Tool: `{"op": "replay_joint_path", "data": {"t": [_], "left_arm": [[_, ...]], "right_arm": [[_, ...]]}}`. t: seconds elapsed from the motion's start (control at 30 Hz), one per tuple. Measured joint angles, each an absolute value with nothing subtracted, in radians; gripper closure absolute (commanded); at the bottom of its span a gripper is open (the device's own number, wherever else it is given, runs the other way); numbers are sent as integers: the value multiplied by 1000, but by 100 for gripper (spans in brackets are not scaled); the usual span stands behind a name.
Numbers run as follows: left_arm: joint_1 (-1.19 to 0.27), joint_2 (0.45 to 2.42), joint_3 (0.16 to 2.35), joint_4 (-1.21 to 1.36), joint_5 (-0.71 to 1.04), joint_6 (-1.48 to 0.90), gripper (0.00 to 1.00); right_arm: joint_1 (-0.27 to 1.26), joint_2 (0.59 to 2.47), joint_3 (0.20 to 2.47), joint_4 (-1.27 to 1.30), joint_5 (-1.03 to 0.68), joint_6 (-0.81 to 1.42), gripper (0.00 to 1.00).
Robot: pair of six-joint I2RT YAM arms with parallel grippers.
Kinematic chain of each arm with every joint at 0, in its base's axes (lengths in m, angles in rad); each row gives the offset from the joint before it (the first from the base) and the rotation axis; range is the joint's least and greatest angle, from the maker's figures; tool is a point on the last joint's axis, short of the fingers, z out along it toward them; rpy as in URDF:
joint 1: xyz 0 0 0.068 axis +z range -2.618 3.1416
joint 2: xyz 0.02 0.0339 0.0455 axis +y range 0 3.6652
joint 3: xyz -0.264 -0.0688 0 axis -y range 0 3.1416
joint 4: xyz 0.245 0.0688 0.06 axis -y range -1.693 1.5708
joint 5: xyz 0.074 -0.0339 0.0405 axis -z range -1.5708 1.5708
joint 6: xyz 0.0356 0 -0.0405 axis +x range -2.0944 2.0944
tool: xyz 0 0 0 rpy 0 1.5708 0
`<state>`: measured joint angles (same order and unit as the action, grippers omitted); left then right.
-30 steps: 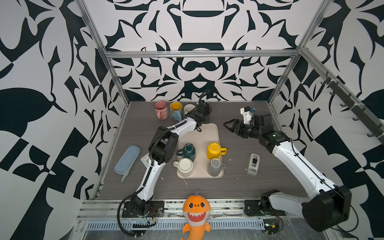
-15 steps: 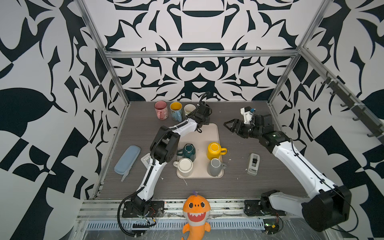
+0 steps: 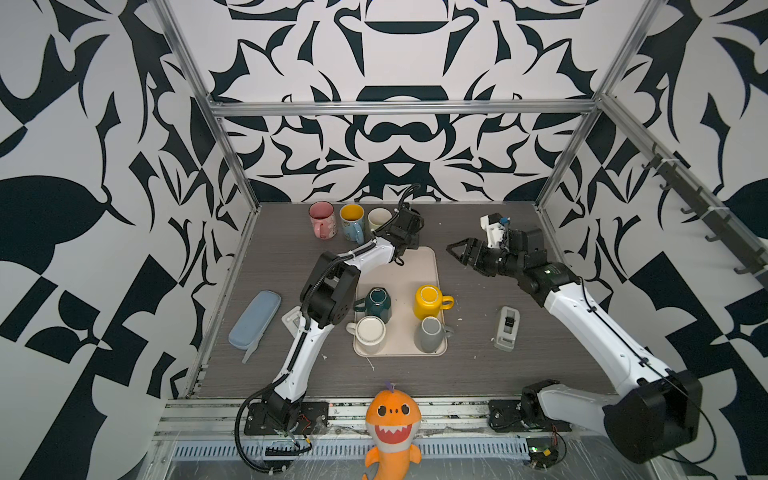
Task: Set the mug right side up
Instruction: 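Lower the black mug beside the light green mug and open the left gripper, then move the right gripper to the yellow mug while the left arm draws back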
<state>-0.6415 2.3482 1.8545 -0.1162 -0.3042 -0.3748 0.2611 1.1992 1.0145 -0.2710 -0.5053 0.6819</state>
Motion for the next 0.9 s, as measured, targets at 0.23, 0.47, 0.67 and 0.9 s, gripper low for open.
{"op": "replay_joint_path", "data": {"t": [0.23,0.47,0.67,0.9], "left_arm": [[-642,2335,1811,-103,-308,-385,58],[-646,2184,1676,-78,-338,-393,51],[-646,1929,1555,-10,-382,-383,47],[-646,1630,1413,62,-402,-334,43]], "right_arm": [[261,1203,1010,-265,-509,689,25],[261,1210,1010,-262,-519,717,29],[261,1258,1018,-291,-549,786,38],[258,1332,1100,-472,-583,886,40]]}}
